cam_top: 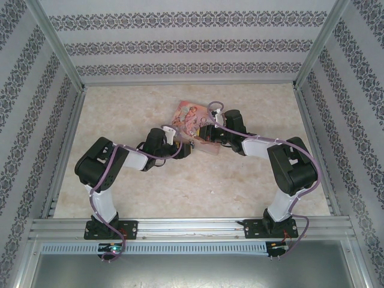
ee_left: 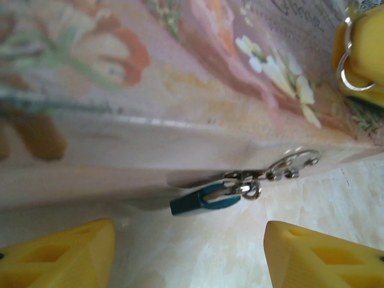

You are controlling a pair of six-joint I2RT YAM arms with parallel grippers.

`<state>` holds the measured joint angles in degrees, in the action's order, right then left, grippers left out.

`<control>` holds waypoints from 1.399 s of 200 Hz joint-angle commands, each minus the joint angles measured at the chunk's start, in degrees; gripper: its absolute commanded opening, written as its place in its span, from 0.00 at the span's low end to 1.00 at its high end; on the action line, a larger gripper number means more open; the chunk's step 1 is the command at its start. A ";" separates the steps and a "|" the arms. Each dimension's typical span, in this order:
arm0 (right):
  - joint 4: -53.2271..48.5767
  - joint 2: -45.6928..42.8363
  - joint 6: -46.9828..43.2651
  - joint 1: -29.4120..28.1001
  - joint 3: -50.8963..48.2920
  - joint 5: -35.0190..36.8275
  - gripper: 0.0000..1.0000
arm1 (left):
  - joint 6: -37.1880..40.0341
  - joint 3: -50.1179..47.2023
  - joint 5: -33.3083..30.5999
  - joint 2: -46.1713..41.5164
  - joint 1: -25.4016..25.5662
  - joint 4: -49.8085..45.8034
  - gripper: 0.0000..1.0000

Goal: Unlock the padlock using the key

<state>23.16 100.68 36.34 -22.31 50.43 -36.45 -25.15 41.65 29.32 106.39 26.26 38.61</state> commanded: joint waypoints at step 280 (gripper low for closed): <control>-8.30 2.60 0.75 -2.08 -1.74 1.29 0.00 | 2.66 8.38 -1.02 6.56 5.39 -5.18 0.41</control>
<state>22.61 100.27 37.19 -22.68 50.24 -35.79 -23.75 48.16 24.34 111.39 29.30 34.63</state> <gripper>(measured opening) 0.041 0.426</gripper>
